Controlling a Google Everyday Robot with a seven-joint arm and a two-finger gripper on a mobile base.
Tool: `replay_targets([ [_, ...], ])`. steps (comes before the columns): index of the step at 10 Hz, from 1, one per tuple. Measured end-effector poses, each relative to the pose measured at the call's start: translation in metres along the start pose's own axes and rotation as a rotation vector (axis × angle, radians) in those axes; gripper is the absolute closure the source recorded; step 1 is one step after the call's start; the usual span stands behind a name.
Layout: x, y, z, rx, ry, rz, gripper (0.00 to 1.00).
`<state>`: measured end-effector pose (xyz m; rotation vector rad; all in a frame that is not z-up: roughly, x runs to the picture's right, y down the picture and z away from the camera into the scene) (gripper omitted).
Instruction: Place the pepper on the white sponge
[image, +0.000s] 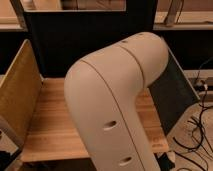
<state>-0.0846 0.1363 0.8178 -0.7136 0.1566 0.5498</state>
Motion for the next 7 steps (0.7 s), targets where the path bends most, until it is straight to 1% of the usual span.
replay_targets([
  [3,-0.001,0.000,0.000,0.001,0.004,-0.004,1.00],
  [5,-0.011,0.001,0.000,0.006,0.018,-0.023,1.00],
  [7,-0.006,0.000,0.003,-0.004,0.032,-0.012,1.00],
])
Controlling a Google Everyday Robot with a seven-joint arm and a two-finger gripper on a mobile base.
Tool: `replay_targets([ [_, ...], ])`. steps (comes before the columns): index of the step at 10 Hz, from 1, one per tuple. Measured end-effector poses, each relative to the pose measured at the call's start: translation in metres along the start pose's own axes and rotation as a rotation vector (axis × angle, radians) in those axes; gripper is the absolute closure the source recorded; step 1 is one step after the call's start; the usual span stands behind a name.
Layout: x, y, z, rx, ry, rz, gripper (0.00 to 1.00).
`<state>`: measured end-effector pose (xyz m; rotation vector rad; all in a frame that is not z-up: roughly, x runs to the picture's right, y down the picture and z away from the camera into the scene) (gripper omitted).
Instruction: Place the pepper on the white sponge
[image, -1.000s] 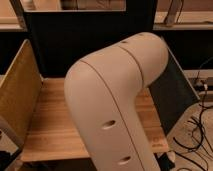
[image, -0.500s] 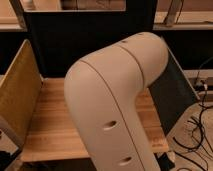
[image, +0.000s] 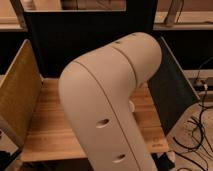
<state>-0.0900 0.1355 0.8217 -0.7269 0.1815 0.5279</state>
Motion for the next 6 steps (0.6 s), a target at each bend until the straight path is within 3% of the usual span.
replay_targets([
  [3,0.015,0.001,0.008,-0.026,0.015,0.041,1.00],
  [6,0.024,0.014,0.026,-0.080,0.005,0.046,1.00],
])
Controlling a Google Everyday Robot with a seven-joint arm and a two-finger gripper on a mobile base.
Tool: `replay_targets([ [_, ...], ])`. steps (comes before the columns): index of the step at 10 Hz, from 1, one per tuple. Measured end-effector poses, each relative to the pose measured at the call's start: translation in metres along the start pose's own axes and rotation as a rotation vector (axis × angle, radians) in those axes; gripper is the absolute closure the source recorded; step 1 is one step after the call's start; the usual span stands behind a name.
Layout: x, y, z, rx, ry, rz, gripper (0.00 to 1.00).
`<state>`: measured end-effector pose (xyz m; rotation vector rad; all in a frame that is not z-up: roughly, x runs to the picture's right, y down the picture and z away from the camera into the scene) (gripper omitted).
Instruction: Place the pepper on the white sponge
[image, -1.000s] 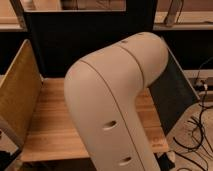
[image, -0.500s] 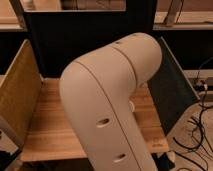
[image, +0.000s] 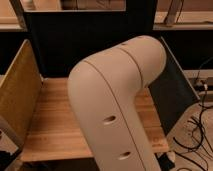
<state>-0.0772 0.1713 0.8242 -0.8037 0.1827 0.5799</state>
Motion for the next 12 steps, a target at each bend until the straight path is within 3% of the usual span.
replay_targets([
  [4,-0.002,0.020,0.023,-0.061,-0.015,-0.046,1.00],
  [7,-0.005,0.018,0.026,-0.063,-0.031,-0.064,0.96],
  [12,-0.003,0.009,0.022,-0.044,-0.051,-0.054,0.46],
])
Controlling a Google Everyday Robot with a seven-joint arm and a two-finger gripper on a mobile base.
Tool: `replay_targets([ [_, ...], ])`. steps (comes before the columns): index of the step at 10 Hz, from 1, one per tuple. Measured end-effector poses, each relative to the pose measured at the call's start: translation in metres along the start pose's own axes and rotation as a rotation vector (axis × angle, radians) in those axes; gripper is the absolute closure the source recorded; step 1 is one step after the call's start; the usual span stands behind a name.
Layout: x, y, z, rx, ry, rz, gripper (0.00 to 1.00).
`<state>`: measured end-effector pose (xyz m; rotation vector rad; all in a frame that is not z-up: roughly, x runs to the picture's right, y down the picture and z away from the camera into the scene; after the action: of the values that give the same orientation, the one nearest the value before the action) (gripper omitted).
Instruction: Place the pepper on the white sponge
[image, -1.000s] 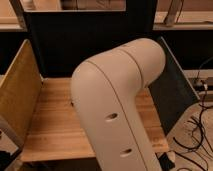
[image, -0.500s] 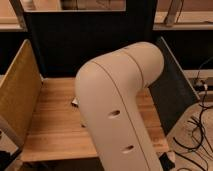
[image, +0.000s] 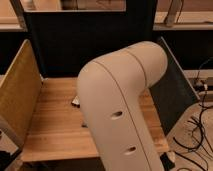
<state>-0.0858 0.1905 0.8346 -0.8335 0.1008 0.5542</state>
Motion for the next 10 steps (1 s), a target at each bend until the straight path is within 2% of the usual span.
replay_targets([
  [3,-0.001,0.002,0.005,-0.016,-0.014,0.006,0.22],
  [7,-0.005,0.000,0.004,-0.017,-0.034,0.001,0.21],
  [10,-0.011,-0.011,-0.010,0.016,-0.060,-0.006,0.21],
])
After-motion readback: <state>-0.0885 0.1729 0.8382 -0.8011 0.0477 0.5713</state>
